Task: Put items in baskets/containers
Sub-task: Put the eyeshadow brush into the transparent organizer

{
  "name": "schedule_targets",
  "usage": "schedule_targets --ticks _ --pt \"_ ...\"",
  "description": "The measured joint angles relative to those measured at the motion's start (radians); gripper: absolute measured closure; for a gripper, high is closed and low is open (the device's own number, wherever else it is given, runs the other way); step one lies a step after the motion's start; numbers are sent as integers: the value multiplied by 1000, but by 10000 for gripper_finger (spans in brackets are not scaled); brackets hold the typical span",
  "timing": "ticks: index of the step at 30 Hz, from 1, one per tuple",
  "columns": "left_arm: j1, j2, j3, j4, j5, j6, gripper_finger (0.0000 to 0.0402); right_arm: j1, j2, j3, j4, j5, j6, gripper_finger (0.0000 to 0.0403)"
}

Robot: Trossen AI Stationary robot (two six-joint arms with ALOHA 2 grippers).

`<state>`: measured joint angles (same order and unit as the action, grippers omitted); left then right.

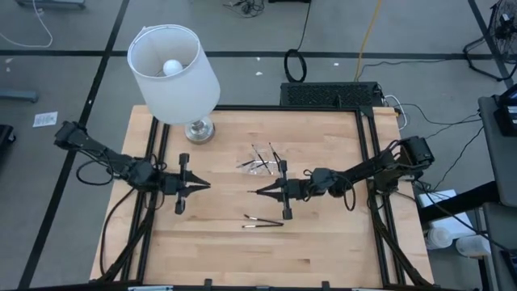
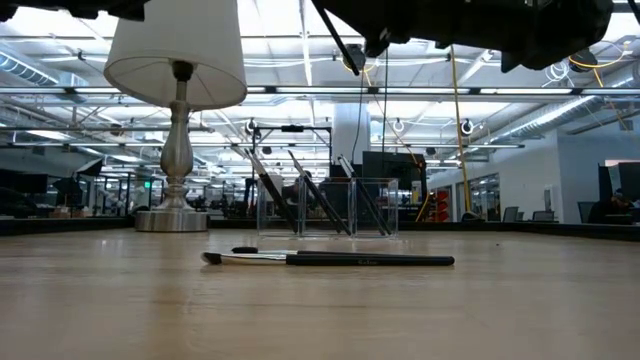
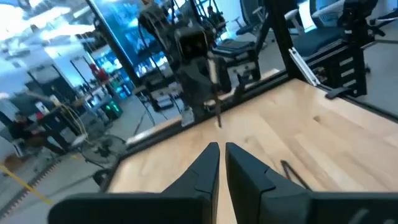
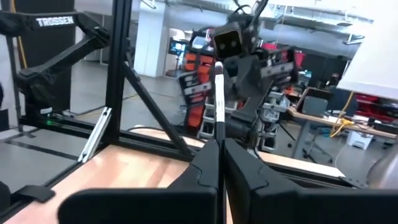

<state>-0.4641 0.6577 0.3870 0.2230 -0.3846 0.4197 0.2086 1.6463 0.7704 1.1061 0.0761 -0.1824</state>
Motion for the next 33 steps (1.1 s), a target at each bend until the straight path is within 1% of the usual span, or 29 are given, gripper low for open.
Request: schedule_targets --ticks 2,4,7,9,13,15,18,23,25,26,29,31,33 --pt "0 28 0 32 0 -35 364 0 0 0 7 0 -2 403" --pt "0 67 0 110 3 -52 364 1 0 0 11 0 -6 403" --pt "0 135 0 213 52 -76 364 9 17 8 41 0 -20 403" --pt "3 188 0 281 65 -71 364 9 38 28 60 0 -32 403" --pt "29 296 0 354 40 -66 362 -9 99 81 57 1 -70 403" --pt "47 327 0 386 34 -80 351 -18 122 90 51 1 -77 403" --pt "72 357 0 440 36 -122 317 -20 161 108 62 1 -96 403" --pt "96 373 0 463 38 -165 231 -19 212 131 67 1 -144 403" --pt "106 374 0 463 59 -179 199 -19 218 151 74 1 -145 403" --pt "111 380 0 464 85 -184 185 -19 220 160 75 1 -145 403" --pt "121 400 0 461 174 -188 156 -19 245 189 74 1 -145 403" --pt "125 421 0 481 197 -189 147 -19 256 199 62 1 -145 403" --pt "128 435 1 487 198 -189 143 -19 264 215 58 1 -145 403"
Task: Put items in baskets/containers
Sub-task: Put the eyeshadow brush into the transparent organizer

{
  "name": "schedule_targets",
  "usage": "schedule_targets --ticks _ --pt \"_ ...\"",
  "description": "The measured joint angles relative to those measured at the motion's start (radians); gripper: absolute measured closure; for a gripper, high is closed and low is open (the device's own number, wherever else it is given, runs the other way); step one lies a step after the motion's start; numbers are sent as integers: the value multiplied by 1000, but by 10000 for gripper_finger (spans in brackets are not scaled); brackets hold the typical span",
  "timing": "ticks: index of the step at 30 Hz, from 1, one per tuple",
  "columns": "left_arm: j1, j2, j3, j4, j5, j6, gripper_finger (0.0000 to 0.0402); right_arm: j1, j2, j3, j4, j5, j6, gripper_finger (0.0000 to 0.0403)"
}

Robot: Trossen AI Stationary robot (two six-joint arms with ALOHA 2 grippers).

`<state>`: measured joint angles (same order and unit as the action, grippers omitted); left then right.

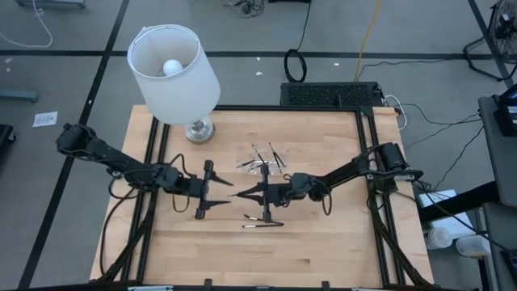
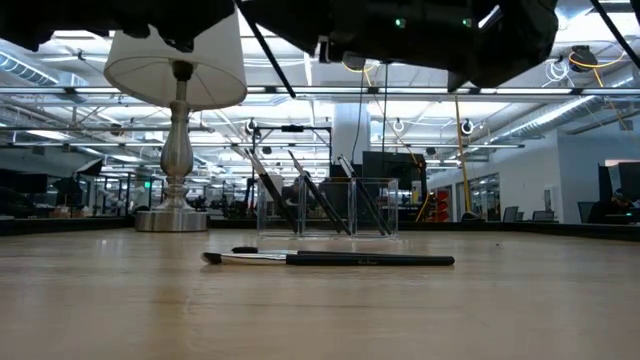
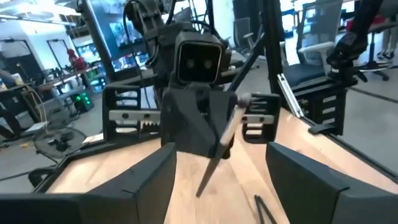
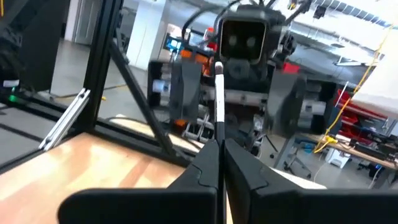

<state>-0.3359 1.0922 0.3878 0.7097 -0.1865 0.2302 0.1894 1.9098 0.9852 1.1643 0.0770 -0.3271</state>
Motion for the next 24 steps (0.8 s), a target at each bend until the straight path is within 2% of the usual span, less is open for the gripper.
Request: schedule_targets --ticks 5,16,24 --pt "0 10 0 20 4 0 154 0 4 8 -21 0 0 403" --pt "12 22 0 51 56 10 238 0 3 8 -26 4 4 403" --pt "15 63 1 91 60 17 269 -5 3 8 -24 8 23 403"
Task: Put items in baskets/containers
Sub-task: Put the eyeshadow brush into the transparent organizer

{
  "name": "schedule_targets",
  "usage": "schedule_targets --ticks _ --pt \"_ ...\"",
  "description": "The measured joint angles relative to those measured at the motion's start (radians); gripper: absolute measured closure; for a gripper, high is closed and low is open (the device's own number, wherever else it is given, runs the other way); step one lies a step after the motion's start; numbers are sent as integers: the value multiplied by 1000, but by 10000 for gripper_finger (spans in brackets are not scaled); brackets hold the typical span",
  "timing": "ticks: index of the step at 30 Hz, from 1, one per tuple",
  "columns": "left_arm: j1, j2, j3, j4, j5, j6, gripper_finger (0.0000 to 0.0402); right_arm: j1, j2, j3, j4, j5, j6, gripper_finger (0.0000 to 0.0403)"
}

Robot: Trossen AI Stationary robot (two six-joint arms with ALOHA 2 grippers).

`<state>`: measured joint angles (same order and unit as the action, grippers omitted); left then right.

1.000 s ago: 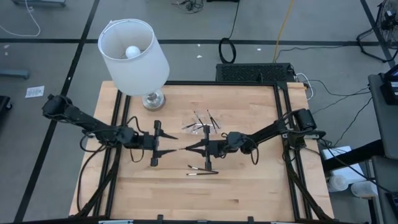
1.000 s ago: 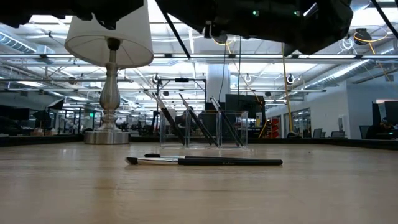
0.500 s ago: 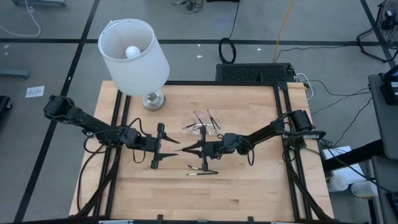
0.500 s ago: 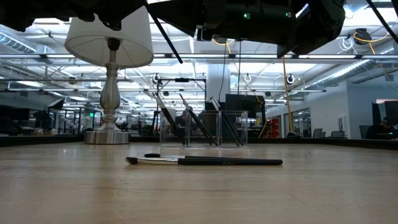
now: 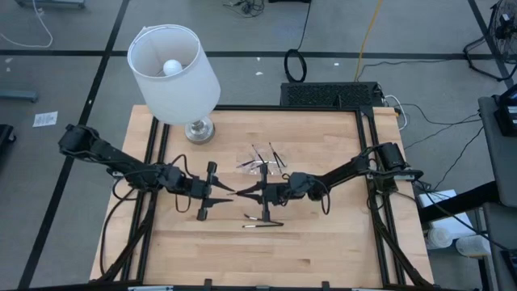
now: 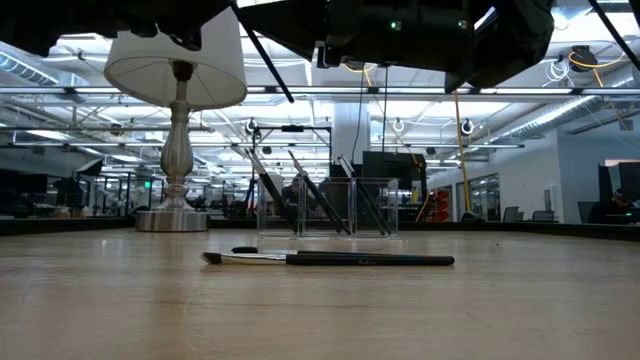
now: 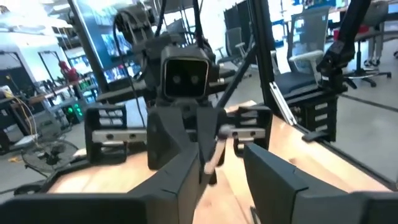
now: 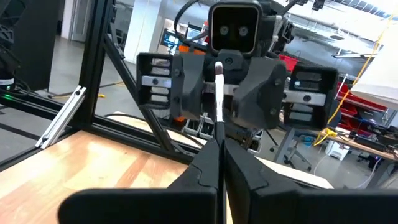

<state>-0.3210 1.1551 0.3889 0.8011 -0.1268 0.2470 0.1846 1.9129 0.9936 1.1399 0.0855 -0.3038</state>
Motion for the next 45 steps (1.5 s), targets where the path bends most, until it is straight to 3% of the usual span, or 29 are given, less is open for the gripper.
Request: schedule_targets --ticks 8,15,22,27,33,39,45 --pt "0 4 0 8 0 5 308 0 0 0 -4 1 3 403" --pt "0 4 0 6 -6 18 387 0 0 0 -8 0 5 403" --pt "0 4 0 -15 -10 49 392 0 0 -1 -14 2 4 403" --pt "-2 4 0 -31 -117 51 392 -2 -5 -1 -48 39 4 393" --pt "0 -9 0 -44 -200 62 392 16 -54 -1 -166 151 -20 353" --pt "17 -67 -12 -44 -273 87 392 37 -106 -1 -236 155 -27 298" --pt "106 -111 -50 -33 -269 41 392 61 -155 -1 -279 156 17 263"
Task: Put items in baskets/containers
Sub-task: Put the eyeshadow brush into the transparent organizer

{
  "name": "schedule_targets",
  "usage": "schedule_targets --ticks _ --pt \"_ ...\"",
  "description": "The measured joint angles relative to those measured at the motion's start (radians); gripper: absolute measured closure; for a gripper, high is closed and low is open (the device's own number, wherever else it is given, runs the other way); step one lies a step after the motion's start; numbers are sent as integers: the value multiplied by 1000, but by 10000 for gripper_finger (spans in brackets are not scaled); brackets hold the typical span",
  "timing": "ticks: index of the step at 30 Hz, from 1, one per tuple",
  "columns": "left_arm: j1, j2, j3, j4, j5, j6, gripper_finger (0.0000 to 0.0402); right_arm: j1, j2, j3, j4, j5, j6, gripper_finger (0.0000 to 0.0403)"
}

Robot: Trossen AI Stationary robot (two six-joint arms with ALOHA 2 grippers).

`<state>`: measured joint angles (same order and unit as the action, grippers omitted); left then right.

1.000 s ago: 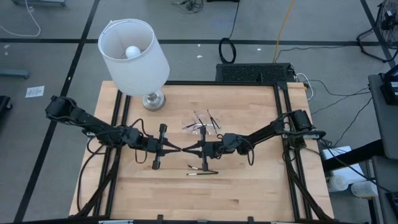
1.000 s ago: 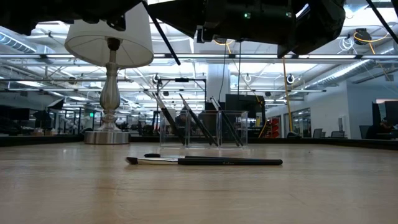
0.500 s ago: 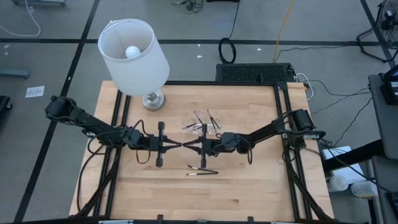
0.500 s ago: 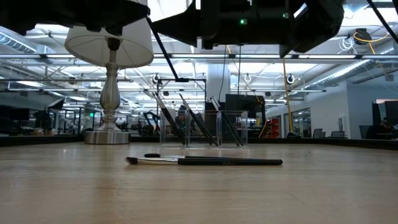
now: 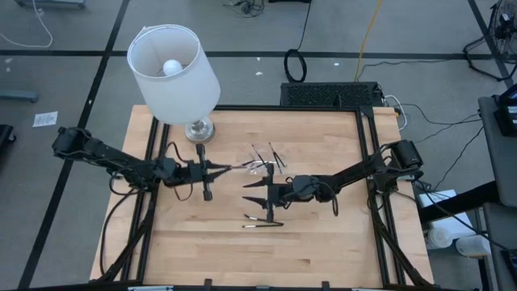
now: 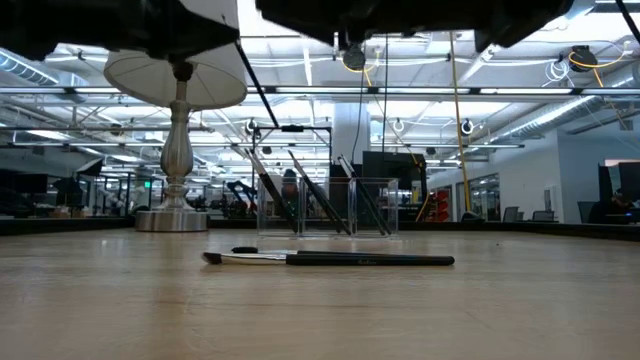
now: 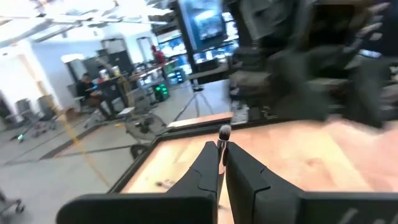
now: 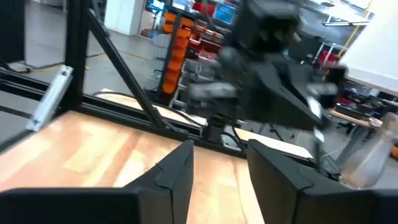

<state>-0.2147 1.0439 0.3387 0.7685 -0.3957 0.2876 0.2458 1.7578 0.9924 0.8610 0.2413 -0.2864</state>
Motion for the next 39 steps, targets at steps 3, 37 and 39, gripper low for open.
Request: schedule_targets --ticks 3,37,39 --pt "63 0 -40 42 32 -45 392 23 -26 0 -32 -1 7 260" --pt "358 363 -146 469 328 -185 392 116 -49 -13 -95 153 -66 294" --pt "370 395 -127 470 346 -185 392 116 -49 -13 -98 153 -57 294"
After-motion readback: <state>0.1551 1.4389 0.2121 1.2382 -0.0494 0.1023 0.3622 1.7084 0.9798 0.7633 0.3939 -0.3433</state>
